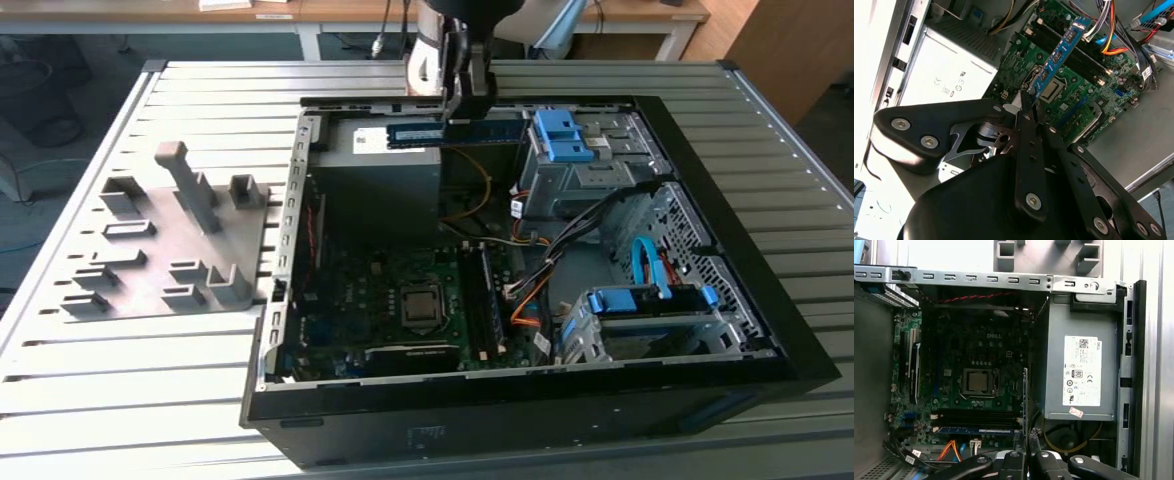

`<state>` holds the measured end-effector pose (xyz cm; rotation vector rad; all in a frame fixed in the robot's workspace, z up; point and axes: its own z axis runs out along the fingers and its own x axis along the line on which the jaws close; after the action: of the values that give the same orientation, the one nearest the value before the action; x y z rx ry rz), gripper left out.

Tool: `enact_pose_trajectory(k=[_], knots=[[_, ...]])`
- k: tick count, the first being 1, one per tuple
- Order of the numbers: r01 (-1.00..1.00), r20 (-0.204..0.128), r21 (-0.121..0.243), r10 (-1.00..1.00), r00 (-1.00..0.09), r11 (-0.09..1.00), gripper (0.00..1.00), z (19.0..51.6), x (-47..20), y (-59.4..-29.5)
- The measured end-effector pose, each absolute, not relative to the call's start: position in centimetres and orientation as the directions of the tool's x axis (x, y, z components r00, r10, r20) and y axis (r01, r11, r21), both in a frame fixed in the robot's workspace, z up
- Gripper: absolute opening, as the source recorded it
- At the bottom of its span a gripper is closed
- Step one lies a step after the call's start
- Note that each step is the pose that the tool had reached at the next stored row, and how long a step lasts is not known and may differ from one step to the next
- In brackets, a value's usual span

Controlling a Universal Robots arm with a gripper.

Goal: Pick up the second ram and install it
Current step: 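Pick up the second ram and move it above second insertion slot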

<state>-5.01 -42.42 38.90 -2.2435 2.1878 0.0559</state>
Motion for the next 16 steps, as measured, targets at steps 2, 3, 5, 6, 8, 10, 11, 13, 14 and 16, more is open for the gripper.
enact_pose_trajectory(k=[2,3,5,6,8,10,11,13,14,16], knots=[[-0.999,-0.031,0.020,-0.999,0.025,-0.026,0.14,38.9,-5.0,-42.6],[-0.999,-0.032,0.019,-0.999,0.025,-0.026,0.14,38.8,-5.1,-43.0],[-0.999,-0.036,0.019,-0.999,0.025,-0.026,0.14,38.6,-5.1,-43.6],[-0.999,-0.038,0.019,-0.999,0.025,-0.026,0.14,38.5,-5.2,-43.9],[-0.999,-0.039,0.019,-0.999,0.025,-0.025,0.14,38.2,-5.2,-44.6],[-1.000,-0.041,0.019,-0.999,0.024,-0.025,0.14,37.9,-5.2,-45.2],[-1.000,-0.041,0.019,-0.999,0.023,-0.024,0.14,37.7,-5.2,-45.5],[-1.000,-0.042,0.019,-0.999,0.019,-0.019,0.14,37.4,-5.2,-45.9],[-1.000,-0.042,0.019,-0.999,0.015,-0.016,0.14,37.2,-5.2,-46.0],[-1.000,-0.042,0.019,-0.999,0.006,-0.007,0.14,36.8,-5.2,-46.2]])
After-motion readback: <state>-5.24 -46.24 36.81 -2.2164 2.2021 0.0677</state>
